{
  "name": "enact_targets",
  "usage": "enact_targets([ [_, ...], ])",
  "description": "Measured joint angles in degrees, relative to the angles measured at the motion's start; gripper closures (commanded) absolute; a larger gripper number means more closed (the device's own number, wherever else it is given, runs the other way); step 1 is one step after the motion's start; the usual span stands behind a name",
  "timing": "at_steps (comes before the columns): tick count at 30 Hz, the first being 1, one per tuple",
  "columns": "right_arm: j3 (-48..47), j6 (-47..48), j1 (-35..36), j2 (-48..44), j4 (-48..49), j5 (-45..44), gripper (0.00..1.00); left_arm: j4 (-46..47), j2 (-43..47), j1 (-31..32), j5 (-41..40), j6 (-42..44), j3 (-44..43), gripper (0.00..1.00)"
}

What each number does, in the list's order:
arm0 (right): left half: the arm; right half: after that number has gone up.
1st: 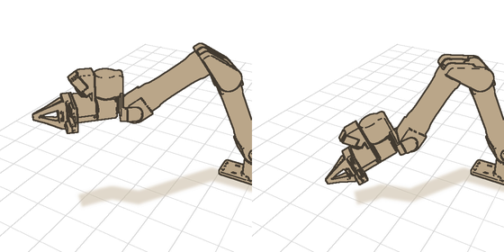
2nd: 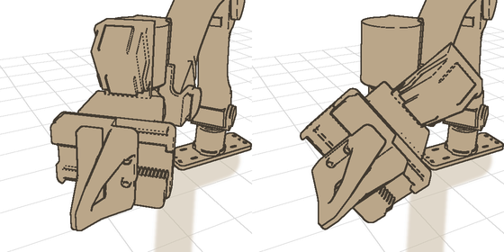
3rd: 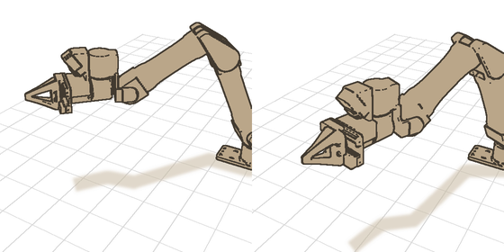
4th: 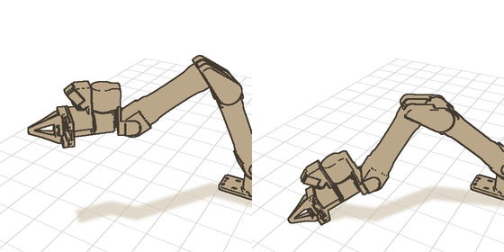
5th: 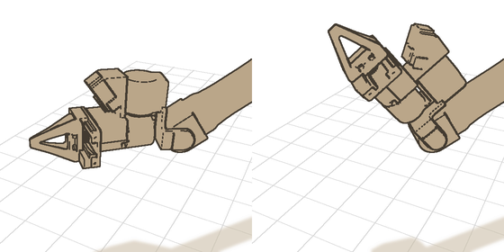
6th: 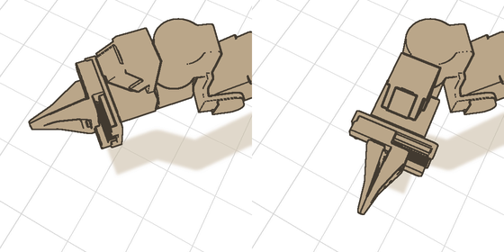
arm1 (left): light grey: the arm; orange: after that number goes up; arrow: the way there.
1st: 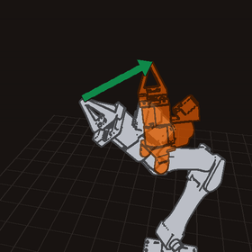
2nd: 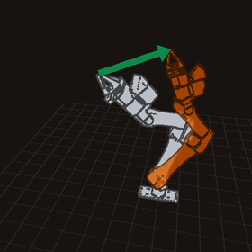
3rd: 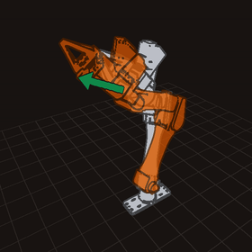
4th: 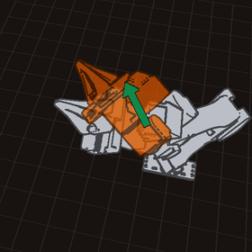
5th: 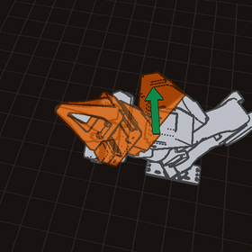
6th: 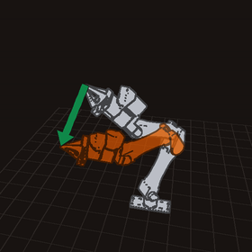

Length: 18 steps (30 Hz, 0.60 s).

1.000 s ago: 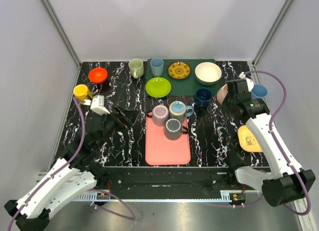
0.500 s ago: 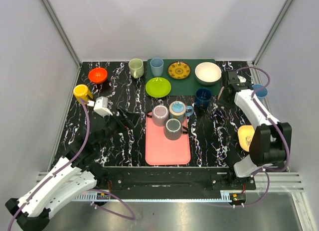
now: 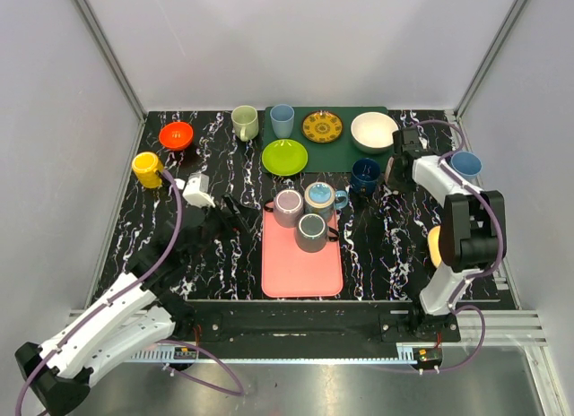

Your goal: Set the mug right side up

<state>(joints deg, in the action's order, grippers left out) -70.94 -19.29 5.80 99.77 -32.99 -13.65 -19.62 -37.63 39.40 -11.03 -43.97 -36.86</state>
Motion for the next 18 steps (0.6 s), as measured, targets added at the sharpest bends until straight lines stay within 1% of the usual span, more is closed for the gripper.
enact_targets([
  [5, -0.2, 0.6, -0.3, 2.7, 0.9, 0.9, 1.0, 0.8, -1.1, -0.1, 0.7, 0.0, 0.3, 0.13],
  [7, -0.6, 0.6, -0.4, 3.5, 1.1, 0.9, 0.84, 1.2, -1.8, -0.1, 1.1, 0.0, 0.3, 0.13],
  [8, -0.7, 0.6, -0.4, 3.6, 1.3, 1.1, 0.73, 1.4, -2.3, -0.1, 1.4, 0.0, 0.3, 0.13],
  [9, -0.8, 0.6, -0.4, 3.7, 1.6, 1.1, 0.58, 1.4, -2.8, -0.1, 1.6, 0.0, 0.3, 0.13],
  [10, -0.8, 0.4, -0.4, 3.8, 1.7, 1.2, 0.5, 1.5, -3.2, -0.1, 1.8, 0.0, 0.3, 0.13],
  [13, -0.9, -0.4, -0.5, 3.8, 2.4, 1.0, 0.36, 1.7, -4.0, -0.1, 2.2, 0.0, 0.3, 0.13],
  [16, -0.8, -1.4, -0.5, 3.2, 2.5, 0.7, 0.32, 1.9, -4.7, -0.1, 2.4, 0.0, 0.3, 0.12],
  [18, -0.5, -2.3, -0.5, 1.1, 1.9, 0.6, 0.32, 1.9, -5.0, -0.1, 2.6, 0.0, 0.3, 0.12],
])
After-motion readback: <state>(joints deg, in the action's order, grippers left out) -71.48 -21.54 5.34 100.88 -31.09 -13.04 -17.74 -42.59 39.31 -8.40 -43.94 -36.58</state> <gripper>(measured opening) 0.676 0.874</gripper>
